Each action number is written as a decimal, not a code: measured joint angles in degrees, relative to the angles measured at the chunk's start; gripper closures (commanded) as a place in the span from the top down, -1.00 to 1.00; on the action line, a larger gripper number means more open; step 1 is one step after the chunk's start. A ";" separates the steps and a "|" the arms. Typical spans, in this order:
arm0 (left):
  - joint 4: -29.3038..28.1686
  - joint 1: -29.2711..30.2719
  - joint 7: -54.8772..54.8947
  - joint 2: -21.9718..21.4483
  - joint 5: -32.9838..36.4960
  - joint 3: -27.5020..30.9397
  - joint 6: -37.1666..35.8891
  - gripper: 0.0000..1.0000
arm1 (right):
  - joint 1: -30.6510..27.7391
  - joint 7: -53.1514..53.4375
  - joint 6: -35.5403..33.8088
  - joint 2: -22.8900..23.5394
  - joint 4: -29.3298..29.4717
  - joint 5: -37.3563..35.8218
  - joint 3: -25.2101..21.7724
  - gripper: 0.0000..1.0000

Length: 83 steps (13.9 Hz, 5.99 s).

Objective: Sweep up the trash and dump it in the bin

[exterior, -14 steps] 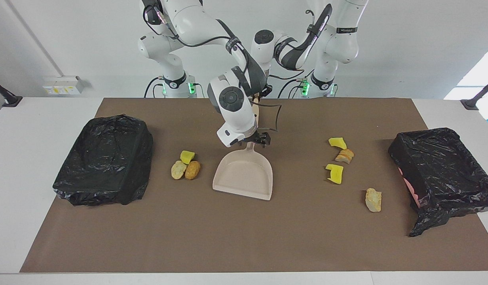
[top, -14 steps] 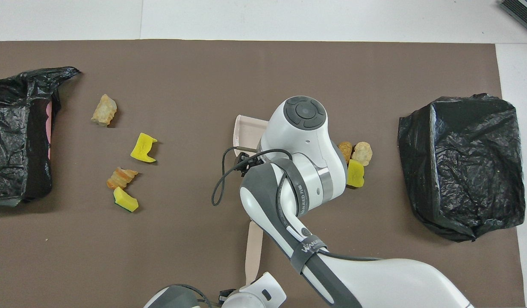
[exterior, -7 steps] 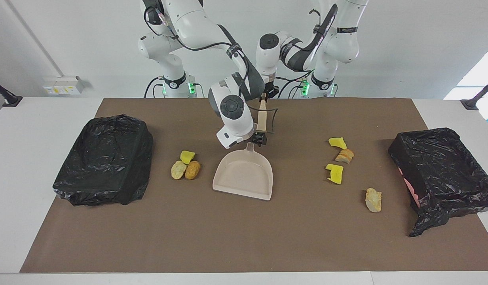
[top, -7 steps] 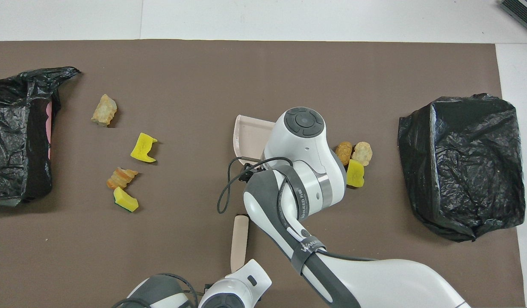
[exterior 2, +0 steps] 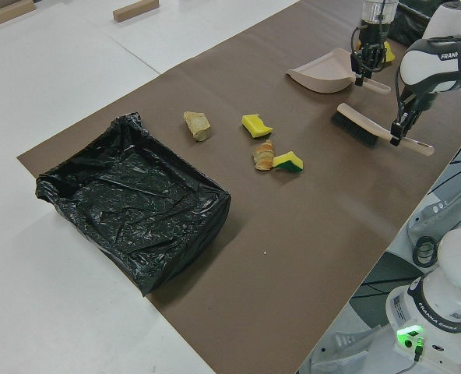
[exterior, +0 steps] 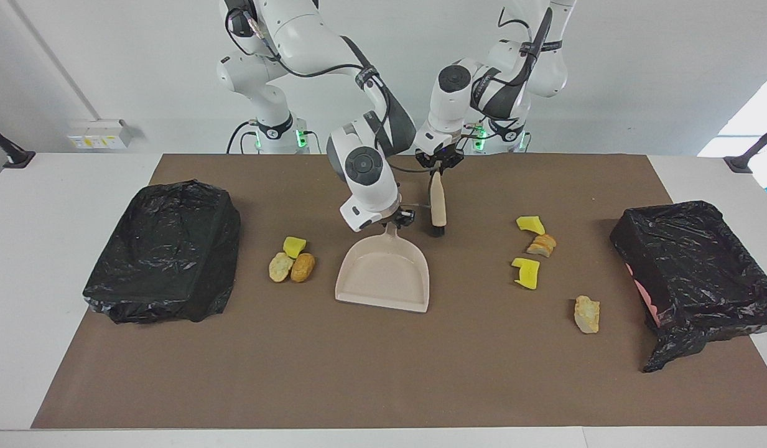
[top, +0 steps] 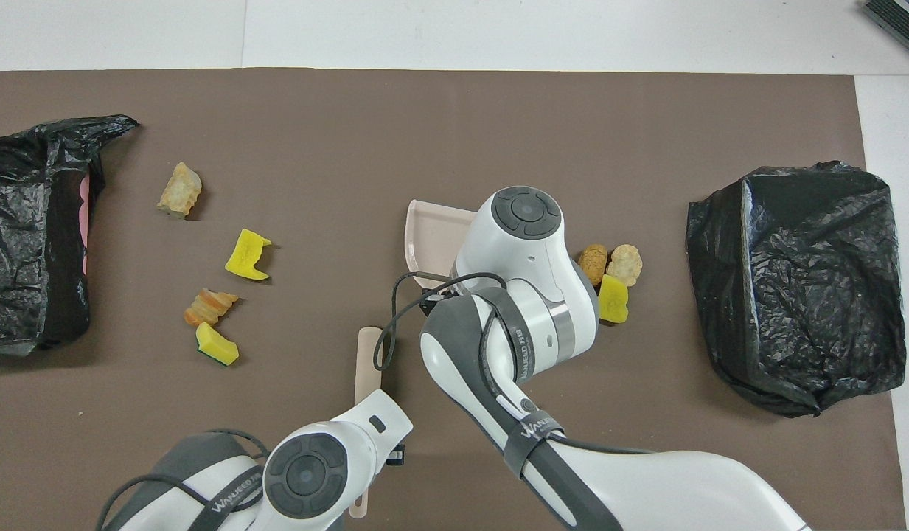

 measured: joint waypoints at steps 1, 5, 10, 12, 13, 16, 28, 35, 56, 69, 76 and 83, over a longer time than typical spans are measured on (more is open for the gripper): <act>0.27 2.31 2.11 0.00 0.04 0.01 -0.01 -1.00 | -0.03 0.00 -0.03 0.00 -0.01 0.32 -0.04 -1.00; 5.06 11.94 10.67 1.36 0.08 0.28 -2.22 -1.00 | -0.28 -6.11 -1.78 -0.28 0.09 0.53 -0.31 -1.00; 25.45 19.81 12.66 13.20 2.72 0.30 -10.55 -1.00 | -2.98 -24.15 -3.83 -3.84 0.20 -0.42 -0.94 -1.00; 30.72 23.61 15.13 17.56 4.57 0.33 -11.14 -1.00 | -5.06 -32.66 -7.39 -5.91 0.22 -2.79 -1.04 -1.00; 32.37 25.81 17.71 19.07 4.92 0.34 -11.20 -1.00 | -5.43 -36.55 -9.30 -6.65 0.20 -4.51 -1.07 -1.00; 34.94 32.88 27.51 21.28 5.62 0.42 -11.24 -1.00 | -4.79 -48.52 -12.99 -7.67 0.07 -12.02 -0.69 -1.00; 35.73 48.32 51.67 28.66 5.63 -0.31 -5.26 -1.00 | 1.12 -67.04 -11.05 -3.03 -1.03 -23.01 -0.16 -1.00; 30.64 39.93 51.04 25.62 3.47 -1.45 -7.91 -1.00 | 2.39 -66.21 -10.83 -2.97 -1.03 -23.03 -0.23 -1.00; 28.03 19.92 18.89 13.19 -18.52 0.63 -23.47 -1.00 | 6.69 -56.17 -12.96 -3.57 -1.36 -30.19 -0.45 -1.00; 18.96 28.51 -16.04 7.94 5.56 0.83 -30.30 -1.00 | 6.15 -62.67 -13.95 -3.58 -1.68 -26.64 -0.27 -1.00; 8.97 30.31 9.00 6.58 2.85 0.36 -15.17 -1.00 | 5.70 -64.91 -13.72 -3.69 -2.63 -24.96 -0.35 -1.00; 11.93 26.51 27.23 10.80 -10.24 -0.88 -9.08 -1.00 | 5.90 -63.06 -13.72 -3.74 -2.69 -24.91 -0.29 -1.00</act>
